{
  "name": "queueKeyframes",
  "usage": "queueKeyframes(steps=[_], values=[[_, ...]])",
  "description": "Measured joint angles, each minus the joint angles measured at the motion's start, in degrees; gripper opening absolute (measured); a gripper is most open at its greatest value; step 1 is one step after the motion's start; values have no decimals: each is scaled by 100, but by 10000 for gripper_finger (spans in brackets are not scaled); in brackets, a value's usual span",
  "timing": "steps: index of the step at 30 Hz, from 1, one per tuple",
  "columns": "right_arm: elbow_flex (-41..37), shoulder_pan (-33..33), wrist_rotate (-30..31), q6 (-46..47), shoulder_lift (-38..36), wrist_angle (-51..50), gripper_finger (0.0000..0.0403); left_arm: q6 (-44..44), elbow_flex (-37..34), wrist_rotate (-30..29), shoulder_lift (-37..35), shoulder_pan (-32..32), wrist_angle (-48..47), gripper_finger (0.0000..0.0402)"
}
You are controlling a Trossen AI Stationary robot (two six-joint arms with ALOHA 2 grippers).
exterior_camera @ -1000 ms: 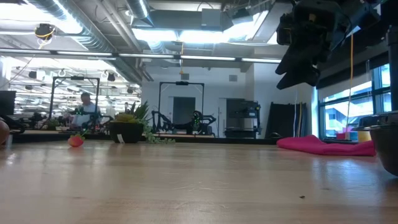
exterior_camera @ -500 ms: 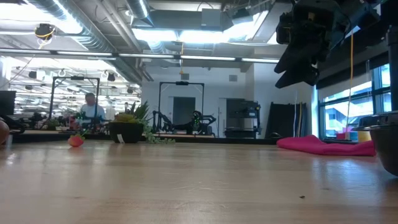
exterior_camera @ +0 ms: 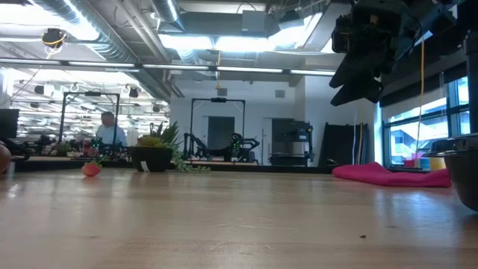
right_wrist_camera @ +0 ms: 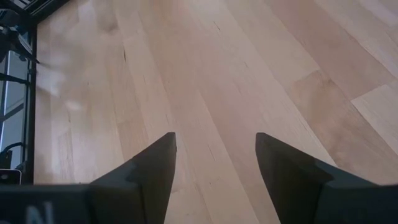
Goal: Pick and placing Produce into tupperware
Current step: Put the blueberry into the left black bin
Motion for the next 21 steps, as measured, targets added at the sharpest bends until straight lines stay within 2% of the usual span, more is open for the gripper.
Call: queueKeyframes(steps=[10,21], values=[[1,0,0,0,-2,0,222,-11,-2,-7,0,0,2,234],[-2,0,0,2,0,0,222,2,-7,-7,2,2,19,184]])
